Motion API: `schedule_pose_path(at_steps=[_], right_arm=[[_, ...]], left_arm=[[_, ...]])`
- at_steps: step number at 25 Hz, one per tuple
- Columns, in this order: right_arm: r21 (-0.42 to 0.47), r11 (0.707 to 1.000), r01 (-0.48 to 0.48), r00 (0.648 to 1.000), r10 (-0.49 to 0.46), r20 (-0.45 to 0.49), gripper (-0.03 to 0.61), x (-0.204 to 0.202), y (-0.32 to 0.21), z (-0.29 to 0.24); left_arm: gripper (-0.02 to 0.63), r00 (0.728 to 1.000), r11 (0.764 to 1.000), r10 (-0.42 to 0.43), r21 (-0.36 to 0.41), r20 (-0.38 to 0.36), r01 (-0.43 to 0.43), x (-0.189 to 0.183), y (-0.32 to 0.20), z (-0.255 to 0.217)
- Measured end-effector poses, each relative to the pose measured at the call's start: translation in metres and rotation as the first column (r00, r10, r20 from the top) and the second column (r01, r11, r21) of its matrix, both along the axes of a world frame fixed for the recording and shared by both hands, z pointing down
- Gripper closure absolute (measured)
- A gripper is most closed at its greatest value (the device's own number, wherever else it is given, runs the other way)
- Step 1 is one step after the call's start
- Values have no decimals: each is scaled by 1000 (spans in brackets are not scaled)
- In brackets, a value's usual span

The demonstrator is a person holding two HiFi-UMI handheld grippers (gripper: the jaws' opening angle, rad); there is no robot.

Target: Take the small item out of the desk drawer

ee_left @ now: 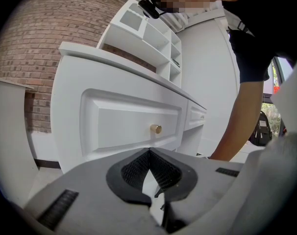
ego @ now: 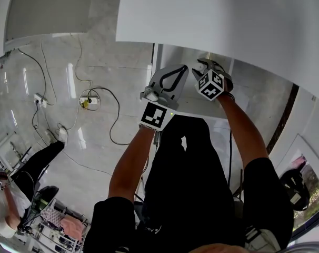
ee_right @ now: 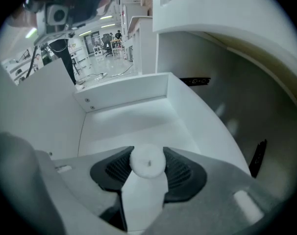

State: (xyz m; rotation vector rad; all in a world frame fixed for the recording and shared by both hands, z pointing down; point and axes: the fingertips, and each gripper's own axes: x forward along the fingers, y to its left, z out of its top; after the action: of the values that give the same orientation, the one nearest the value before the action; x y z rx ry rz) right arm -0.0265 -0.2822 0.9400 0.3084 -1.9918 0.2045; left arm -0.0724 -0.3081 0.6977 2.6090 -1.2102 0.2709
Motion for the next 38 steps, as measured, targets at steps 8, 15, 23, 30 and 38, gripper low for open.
schedule_pose_path(at_steps=[8,15,23,30,38], right_arm=[[44,993,-111,981,102,165,397,-7,15,-118],[118,970,-211,921,157,357,397,-8,22,-284],[191,918,-348,771,164,616,399,-5,41,-494],[183,885,-427,633,148,760,399,13,79,-620],[208,847,-489,466,52,883,400,61,122,-719]], left_arm=[[615,999,1000,-29,-1,-36,29,-5,18,-48],[615,993,996,-82,18,-84,83,-14,38,-142],[615,985,981,-110,144,-134,129,-19,60,-287],[615,987,972,-50,220,-152,83,7,98,-386],[615,977,946,-14,314,-215,82,27,140,-479]])
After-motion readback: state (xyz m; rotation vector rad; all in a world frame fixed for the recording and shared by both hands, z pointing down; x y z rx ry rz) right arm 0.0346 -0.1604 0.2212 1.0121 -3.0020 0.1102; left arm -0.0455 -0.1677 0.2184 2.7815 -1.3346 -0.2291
